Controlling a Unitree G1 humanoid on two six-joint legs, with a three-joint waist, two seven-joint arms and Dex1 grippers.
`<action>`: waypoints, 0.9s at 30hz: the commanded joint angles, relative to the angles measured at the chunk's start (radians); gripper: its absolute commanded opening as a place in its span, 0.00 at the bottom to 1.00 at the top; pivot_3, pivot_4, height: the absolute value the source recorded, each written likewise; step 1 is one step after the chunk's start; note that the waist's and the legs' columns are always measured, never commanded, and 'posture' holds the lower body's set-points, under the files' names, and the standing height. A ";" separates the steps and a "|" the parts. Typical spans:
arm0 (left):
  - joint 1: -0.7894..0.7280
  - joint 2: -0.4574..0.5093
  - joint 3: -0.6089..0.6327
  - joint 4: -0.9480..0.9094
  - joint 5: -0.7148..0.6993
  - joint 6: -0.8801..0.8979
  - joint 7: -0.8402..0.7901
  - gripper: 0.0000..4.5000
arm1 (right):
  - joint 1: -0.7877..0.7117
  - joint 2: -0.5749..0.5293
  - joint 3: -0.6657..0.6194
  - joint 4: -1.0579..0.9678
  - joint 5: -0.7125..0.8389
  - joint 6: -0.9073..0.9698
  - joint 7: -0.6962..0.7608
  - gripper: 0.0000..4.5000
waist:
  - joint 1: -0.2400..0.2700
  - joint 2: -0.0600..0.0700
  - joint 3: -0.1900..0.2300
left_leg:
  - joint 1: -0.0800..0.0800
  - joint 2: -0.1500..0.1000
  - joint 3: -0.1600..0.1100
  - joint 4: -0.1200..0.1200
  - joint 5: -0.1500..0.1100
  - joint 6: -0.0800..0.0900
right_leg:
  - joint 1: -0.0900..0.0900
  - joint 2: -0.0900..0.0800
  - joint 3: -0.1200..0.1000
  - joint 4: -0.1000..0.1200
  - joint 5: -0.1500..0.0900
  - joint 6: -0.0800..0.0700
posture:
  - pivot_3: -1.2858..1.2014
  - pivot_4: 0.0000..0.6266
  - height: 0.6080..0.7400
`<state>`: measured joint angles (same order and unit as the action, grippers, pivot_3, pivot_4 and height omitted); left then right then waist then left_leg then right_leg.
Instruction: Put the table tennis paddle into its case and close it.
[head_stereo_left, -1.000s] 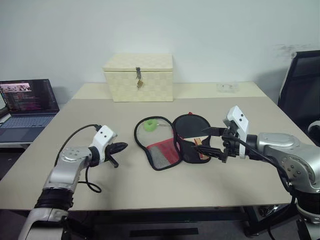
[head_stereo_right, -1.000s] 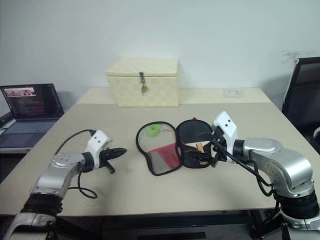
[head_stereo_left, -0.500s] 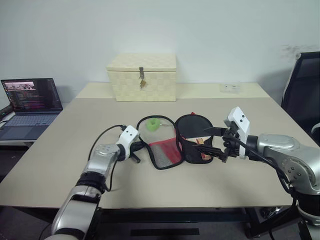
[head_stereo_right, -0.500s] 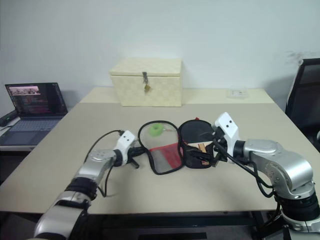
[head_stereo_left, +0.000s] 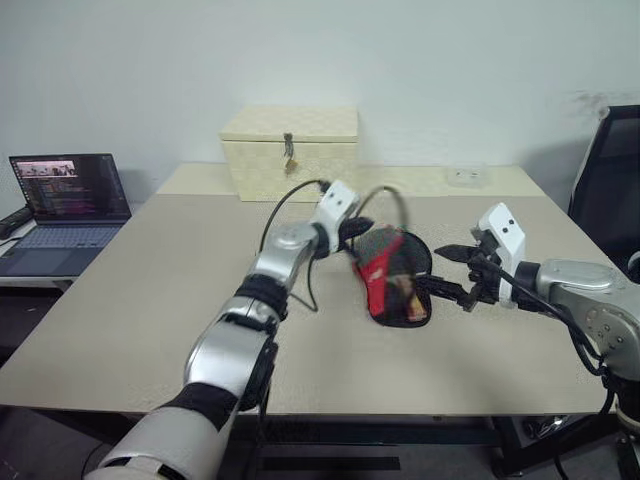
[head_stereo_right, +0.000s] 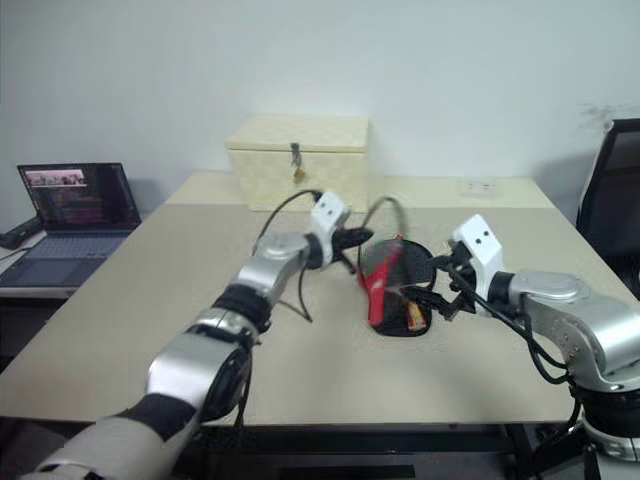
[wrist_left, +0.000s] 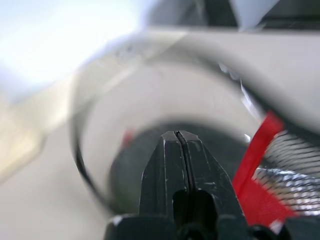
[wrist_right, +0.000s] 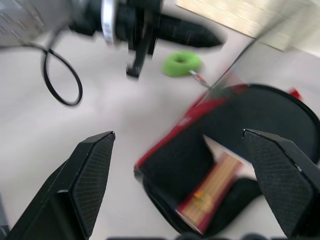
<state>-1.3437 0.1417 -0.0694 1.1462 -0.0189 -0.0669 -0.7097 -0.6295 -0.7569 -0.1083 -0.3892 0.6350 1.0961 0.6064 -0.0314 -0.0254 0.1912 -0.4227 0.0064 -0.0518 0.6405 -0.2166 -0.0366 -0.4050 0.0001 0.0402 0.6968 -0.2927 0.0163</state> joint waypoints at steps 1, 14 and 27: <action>-0.044 -0.015 0.019 0.057 0.012 -0.041 0.023 0.00 | -0.021 -0.026 -0.060 0.002 -0.012 0.012 -0.035 1.00 | -0.005 0.000 0.000 | 0.001 0.000 0.001 0.000 0.000 0.000 | 0.000 0.000 0.001 0.000 0.000 0.000 | 0.52 0.24 1.00; 0.268 0.203 0.091 -0.321 -0.146 0.075 -0.325 0.00 | -0.089 0.112 -0.001 0.319 -0.129 -0.075 -0.144 1.00 | -0.031 0.002 0.000 | 0.004 0.005 0.003 0.000 0.000 0.000 | 0.000 0.005 0.005 0.002 0.000 -0.001 | 0.52 0.24 1.00; 0.735 0.488 0.182 -1.069 -0.393 0.520 -0.430 0.00 | -0.292 0.279 0.095 0.904 -0.317 -0.353 -0.077 1.00 | -0.009 0.002 0.000 | 0.004 0.005 0.001 0.002 0.000 0.000 | 0.001 0.001 0.002 0.003 0.000 -0.001 | 0.52 0.24 1.00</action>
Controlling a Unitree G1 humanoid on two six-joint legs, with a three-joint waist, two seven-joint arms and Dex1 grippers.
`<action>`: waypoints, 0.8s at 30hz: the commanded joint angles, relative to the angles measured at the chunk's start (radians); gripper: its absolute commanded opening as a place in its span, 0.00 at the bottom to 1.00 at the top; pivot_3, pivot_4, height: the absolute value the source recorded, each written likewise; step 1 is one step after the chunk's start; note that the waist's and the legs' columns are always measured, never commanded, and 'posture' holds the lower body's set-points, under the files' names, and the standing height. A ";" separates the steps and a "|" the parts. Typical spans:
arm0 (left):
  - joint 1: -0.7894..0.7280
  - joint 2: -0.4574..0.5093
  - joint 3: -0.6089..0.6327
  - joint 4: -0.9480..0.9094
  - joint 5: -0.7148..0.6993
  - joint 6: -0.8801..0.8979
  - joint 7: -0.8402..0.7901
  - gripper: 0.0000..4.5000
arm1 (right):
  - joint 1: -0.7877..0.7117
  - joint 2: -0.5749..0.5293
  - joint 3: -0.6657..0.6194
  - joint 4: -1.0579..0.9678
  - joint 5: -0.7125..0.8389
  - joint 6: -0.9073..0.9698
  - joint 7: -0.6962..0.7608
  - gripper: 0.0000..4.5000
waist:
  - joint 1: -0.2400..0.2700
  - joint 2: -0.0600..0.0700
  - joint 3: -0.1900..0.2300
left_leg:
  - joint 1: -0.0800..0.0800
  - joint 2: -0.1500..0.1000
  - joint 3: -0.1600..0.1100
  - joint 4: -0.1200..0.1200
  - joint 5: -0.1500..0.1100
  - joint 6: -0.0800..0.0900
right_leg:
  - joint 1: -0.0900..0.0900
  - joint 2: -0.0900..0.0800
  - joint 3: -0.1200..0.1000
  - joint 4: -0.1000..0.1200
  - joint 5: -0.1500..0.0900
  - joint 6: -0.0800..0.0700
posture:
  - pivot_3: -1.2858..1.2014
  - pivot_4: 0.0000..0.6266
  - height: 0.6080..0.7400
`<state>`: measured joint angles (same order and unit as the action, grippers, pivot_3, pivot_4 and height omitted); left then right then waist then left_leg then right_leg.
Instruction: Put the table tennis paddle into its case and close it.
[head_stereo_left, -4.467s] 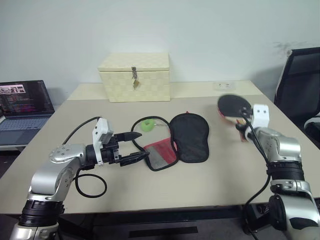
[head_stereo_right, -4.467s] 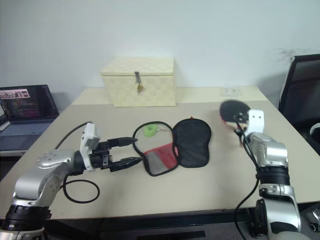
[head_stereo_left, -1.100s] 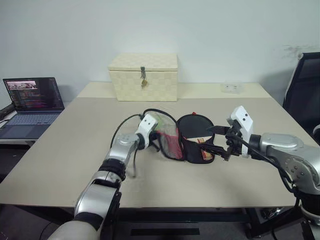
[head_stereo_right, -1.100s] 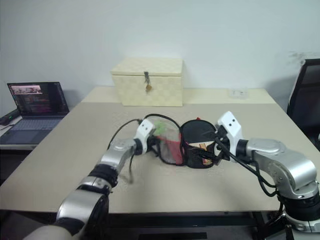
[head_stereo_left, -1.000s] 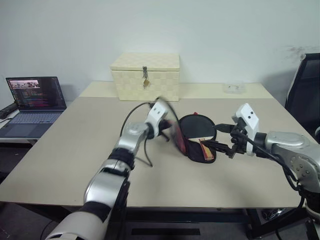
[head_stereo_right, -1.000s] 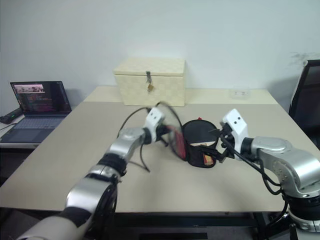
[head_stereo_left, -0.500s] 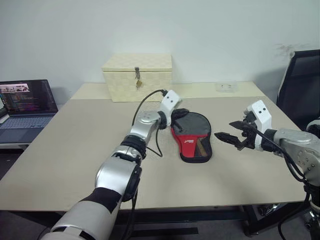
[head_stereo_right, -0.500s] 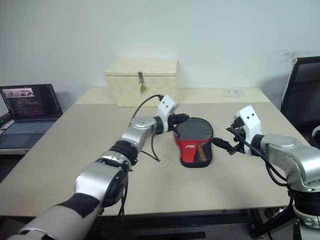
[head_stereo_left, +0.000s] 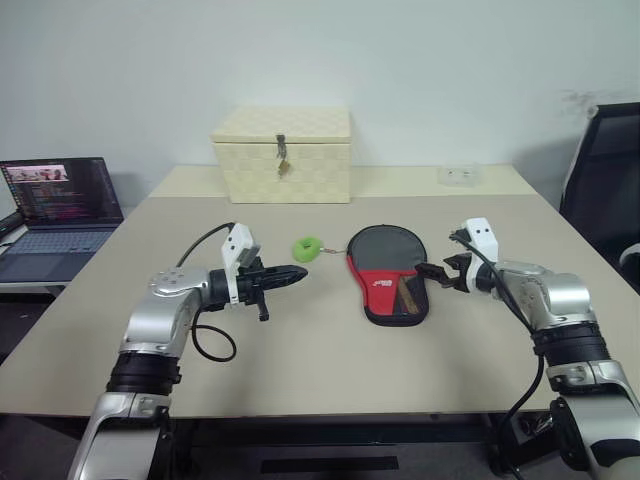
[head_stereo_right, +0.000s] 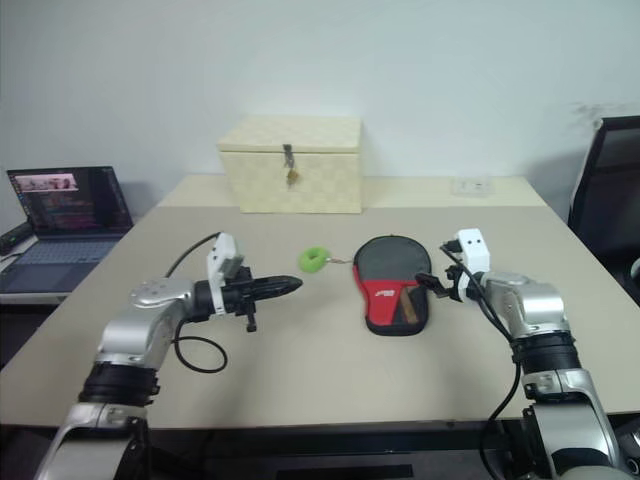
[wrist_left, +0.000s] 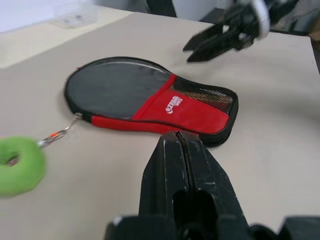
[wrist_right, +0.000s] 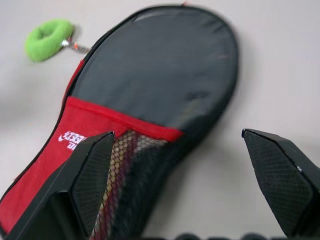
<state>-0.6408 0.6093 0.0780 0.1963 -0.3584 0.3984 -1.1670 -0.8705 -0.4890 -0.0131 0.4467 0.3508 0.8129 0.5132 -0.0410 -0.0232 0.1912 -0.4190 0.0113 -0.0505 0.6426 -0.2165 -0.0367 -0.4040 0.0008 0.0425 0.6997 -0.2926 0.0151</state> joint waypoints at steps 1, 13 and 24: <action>0.047 0.026 0.040 -0.147 -0.063 0.070 0.036 0.00 | -0.061 0.020 0.005 0.098 -0.046 -0.082 0.021 1.00 | 0.001 0.000 0.000 | 0.000 0.000 0.000 0.000 0.000 0.000 | 0.000 0.000 0.000 0.000 0.000 0.000 | 0.52 0.24 1.00; 0.094 0.042 0.042 -0.247 -0.102 0.119 0.113 0.00 | -0.117 0.081 0.050 0.332 -0.153 -0.146 0.092 1.00 | -0.003 0.000 0.000 | 0.001 0.001 0.001 0.000 0.000 0.000 | 0.000 0.000 0.001 0.001 0.000 0.000 | 0.52 0.24 1.00; 0.099 0.048 0.037 -0.253 -0.111 0.110 0.129 0.00 | -0.175 0.190 0.082 0.471 -0.211 -0.145 0.166 0.66 | -0.027 0.000 0.000 | 0.002 0.002 0.001 0.000 0.000 0.000 | 0.000 0.000 0.002 0.001 0.001 -0.001 | 0.52 0.24 1.00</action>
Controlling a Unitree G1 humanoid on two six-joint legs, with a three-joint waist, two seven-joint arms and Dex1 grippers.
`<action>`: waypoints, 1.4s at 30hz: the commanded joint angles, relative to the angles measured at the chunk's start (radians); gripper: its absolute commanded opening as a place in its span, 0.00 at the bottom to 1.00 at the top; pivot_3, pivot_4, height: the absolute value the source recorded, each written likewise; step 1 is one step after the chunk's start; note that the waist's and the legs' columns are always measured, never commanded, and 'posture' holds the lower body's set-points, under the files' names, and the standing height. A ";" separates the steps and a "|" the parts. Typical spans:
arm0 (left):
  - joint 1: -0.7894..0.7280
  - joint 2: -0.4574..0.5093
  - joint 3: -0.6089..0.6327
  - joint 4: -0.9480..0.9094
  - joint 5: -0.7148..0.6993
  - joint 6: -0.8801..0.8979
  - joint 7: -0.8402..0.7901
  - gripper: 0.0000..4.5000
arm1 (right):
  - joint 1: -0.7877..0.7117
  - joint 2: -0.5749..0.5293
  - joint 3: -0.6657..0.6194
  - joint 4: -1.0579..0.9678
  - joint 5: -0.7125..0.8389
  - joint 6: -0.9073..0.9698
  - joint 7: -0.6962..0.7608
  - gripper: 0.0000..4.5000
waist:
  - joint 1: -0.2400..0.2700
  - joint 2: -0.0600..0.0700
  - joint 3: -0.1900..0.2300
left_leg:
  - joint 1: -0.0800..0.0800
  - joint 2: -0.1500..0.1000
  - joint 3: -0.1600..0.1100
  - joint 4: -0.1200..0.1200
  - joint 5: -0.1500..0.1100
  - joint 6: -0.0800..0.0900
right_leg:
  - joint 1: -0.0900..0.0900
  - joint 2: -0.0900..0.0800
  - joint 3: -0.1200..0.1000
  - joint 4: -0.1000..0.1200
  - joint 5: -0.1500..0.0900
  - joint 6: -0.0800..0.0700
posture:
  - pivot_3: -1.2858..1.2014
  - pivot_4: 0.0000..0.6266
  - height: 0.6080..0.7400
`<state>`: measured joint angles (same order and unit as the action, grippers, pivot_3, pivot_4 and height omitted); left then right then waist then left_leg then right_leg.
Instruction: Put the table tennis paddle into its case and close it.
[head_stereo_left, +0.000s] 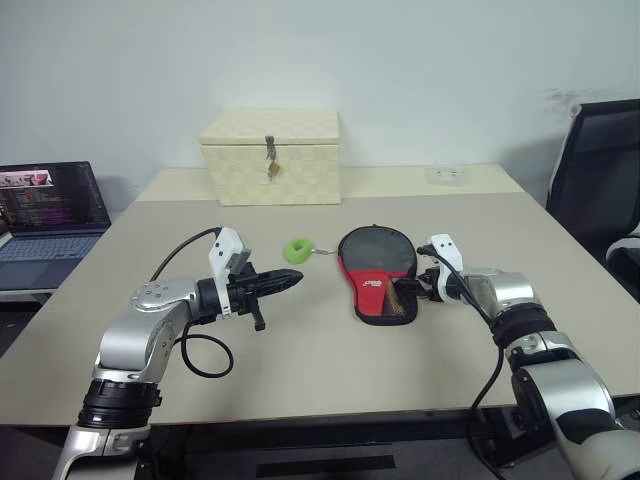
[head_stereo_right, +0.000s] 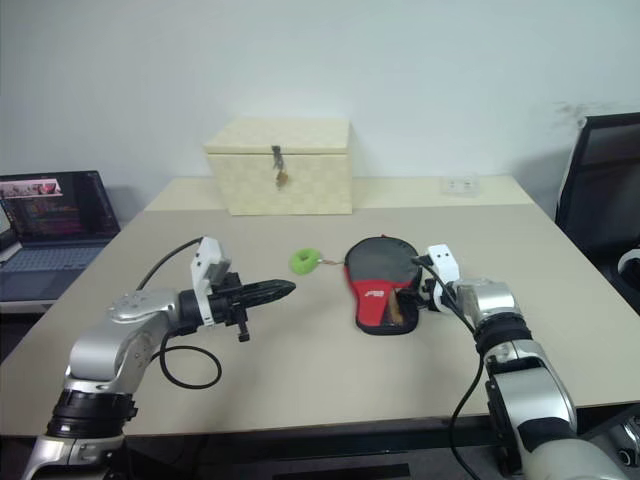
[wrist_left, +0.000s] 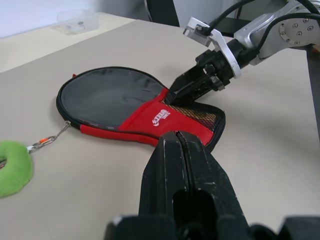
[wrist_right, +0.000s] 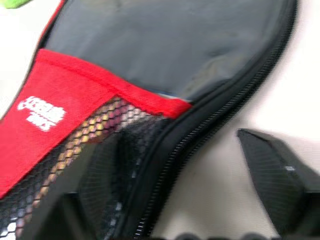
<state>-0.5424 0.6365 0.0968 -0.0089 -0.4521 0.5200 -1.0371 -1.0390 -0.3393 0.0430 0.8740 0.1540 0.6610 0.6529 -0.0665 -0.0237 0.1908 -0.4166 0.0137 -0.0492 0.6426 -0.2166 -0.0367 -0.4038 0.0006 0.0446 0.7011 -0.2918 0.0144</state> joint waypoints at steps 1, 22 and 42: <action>0.005 0.024 0.019 -0.048 -0.018 -0.012 -0.002 0.00 | -0.011 0.049 0.023 0.058 -0.019 0.004 0.028 0.58 | -0.005 0.000 0.000 | 0.000 0.000 0.000 0.000 0.000 0.000 | 0.000 0.000 0.000 0.000 0.000 0.000 | 0.52 0.24 1.00; 0.210 0.206 0.053 -0.226 -0.211 0.116 -0.189 0.00 | 0.146 0.113 -0.062 -0.472 0.163 0.503 0.091 0.00 | -0.021 0.000 0.000 | 0.001 0.001 -0.003 -0.003 0.000 0.000 | -0.001 0.000 0.001 0.002 -0.001 -0.002 | 0.52 0.24 1.00; 0.304 0.221 0.024 -0.339 -0.282 0.159 -0.206 0.00 | 0.520 0.136 -0.170 -1.197 0.370 0.953 -0.118 0.00 | -0.011 0.000 0.000 | 0.000 0.000 -0.002 -0.003 0.000 0.000 | -0.001 0.000 0.000 -0.002 -0.001 -0.001 | 0.52 0.24 1.00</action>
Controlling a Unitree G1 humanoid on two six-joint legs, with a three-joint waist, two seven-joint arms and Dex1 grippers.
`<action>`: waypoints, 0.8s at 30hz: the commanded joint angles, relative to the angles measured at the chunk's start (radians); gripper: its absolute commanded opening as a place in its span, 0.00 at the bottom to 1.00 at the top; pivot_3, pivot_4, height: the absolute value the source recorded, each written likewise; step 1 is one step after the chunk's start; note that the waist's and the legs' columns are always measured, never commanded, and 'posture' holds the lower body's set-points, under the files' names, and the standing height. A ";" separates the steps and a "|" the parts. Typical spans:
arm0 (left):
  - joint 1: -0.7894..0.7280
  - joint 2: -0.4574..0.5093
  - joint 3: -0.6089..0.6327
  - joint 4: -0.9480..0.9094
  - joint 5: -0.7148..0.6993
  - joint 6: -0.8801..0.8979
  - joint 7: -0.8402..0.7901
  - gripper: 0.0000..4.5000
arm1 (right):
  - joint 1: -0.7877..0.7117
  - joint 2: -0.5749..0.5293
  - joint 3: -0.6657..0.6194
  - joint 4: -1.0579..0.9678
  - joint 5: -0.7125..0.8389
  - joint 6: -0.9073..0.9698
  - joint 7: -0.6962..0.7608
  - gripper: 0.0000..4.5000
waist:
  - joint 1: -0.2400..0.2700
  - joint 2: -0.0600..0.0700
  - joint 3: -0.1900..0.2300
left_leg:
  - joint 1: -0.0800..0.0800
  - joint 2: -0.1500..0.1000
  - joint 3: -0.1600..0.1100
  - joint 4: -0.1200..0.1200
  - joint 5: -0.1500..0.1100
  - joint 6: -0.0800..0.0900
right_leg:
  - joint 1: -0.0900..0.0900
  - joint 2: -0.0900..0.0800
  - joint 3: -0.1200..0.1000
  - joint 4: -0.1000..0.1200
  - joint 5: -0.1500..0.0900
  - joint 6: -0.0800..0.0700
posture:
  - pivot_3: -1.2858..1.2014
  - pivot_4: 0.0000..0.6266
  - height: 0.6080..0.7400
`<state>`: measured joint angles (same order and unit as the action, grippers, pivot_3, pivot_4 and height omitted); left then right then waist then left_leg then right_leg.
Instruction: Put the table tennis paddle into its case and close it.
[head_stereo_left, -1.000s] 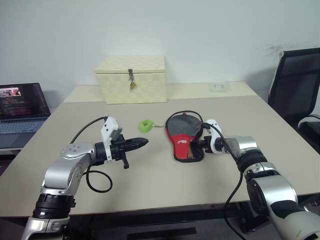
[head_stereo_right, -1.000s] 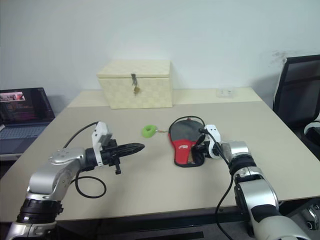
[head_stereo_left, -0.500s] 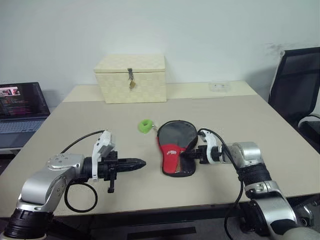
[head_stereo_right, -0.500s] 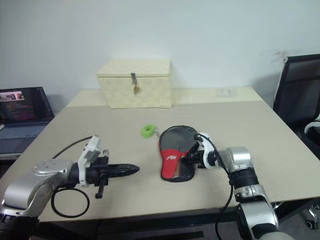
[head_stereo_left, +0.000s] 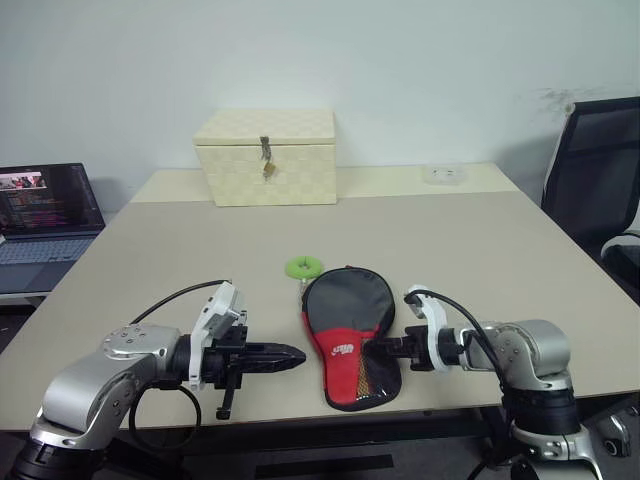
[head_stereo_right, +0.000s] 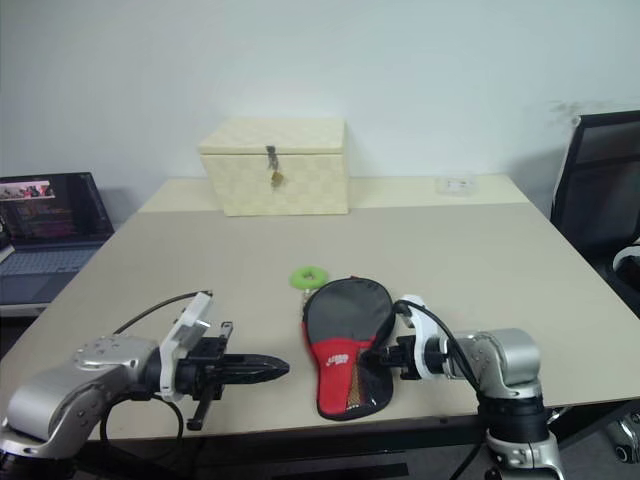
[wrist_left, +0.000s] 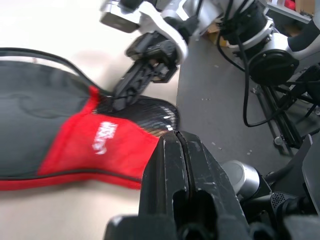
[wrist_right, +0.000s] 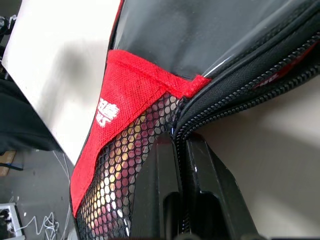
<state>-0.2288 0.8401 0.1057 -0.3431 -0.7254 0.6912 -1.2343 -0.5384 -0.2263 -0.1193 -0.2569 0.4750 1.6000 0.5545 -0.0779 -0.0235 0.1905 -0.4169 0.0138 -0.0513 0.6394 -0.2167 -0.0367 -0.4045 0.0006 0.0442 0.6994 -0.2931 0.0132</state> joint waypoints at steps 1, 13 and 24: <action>-0.010 0.017 0.014 -0.005 -0.008 -0.013 -0.008 0.00 | 0.026 0.029 -0.007 -0.073 0.055 0.014 -0.030 0.00 | 0.000 0.000 0.000 | 0.000 0.000 0.000 0.000 0.000 0.000 | 0.000 0.000 0.000 0.000 0.000 0.000 | 0.52 0.24 1.00; -0.011 0.023 0.015 -0.007 -0.002 -0.016 -0.001 0.00 | 0.036 0.116 -0.011 -0.040 0.043 0.009 -0.115 0.00 | -0.003 0.000 0.000 | 0.000 0.001 0.001 0.000 0.000 0.000 | 0.000 0.000 0.000 0.000 0.000 0.000 | 0.52 0.24 1.00; -0.009 0.017 0.039 0.015 0.016 -0.035 0.043 0.00 | 0.056 -0.080 0.021 -0.120 0.080 -0.016 -0.075 0.54 | 0.001 0.000 0.000 | 0.000 0.000 0.001 0.000 0.000 0.000 | 0.000 0.000 0.000 -0.001 -0.001 0.001 | 0.52 0.24 1.00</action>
<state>-0.2266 0.8488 0.1080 -0.3344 -0.7174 0.6800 -1.2052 -0.4864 -0.2640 -0.1030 -0.3257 0.5402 1.5983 0.4655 -0.0769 -0.0235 0.1905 -0.4170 0.0132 -0.0504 0.6391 -0.2167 -0.0367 -0.4042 0.0010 0.0440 0.6982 -0.2942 0.0151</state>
